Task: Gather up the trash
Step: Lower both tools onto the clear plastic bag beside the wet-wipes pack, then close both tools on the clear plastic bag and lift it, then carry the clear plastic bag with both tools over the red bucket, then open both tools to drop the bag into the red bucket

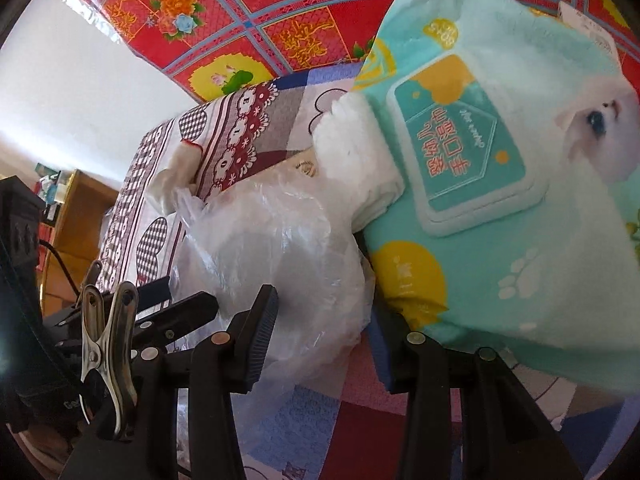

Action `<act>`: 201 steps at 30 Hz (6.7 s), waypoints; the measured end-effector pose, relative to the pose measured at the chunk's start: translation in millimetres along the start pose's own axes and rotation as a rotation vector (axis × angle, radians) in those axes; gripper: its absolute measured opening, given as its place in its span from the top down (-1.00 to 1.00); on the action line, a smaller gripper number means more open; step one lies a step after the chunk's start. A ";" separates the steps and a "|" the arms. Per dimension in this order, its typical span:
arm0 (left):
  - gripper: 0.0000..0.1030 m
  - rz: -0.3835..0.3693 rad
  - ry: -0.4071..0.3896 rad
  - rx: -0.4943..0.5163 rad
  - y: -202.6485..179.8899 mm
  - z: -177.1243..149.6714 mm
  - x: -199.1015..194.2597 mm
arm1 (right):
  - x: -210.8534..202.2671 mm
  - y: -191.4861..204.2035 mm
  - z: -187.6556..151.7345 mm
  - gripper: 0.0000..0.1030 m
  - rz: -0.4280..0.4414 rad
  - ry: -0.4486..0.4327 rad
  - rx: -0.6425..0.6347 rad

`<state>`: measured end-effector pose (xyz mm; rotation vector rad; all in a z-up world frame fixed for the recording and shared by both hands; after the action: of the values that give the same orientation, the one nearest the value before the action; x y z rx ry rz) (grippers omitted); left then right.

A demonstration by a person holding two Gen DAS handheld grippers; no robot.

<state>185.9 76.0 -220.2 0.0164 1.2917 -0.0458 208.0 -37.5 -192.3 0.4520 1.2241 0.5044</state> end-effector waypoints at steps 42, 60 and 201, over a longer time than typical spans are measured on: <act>0.04 -0.134 0.036 -0.035 -9.3 -5.5 4.2 | 0.3 9.7 -14.4 0.33 0.038 0.004 -0.023; 0.42 -0.204 0.013 0.004 4.7 -13.3 -34.9 | -18.0 35.8 -19.9 0.69 0.068 -0.047 -0.006; 0.32 -0.035 -0.029 -0.545 495.8 11.3 29.8 | 344.3 427.7 51.6 0.68 0.050 0.265 -0.467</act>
<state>226.3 570.2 -252.4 -0.4714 1.2403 0.2760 294.4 507.2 -193.5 0.0166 1.2991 0.8881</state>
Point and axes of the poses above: each gripper's, at about its wrist camera, not at the fingertips, and x roughly the way its jaws point, y to its left, z to its top, the point moved 10 cm from there along x, roughly the way its jaws point, and after that the axes turned 9 degrees about z, right-handed, at the moved point
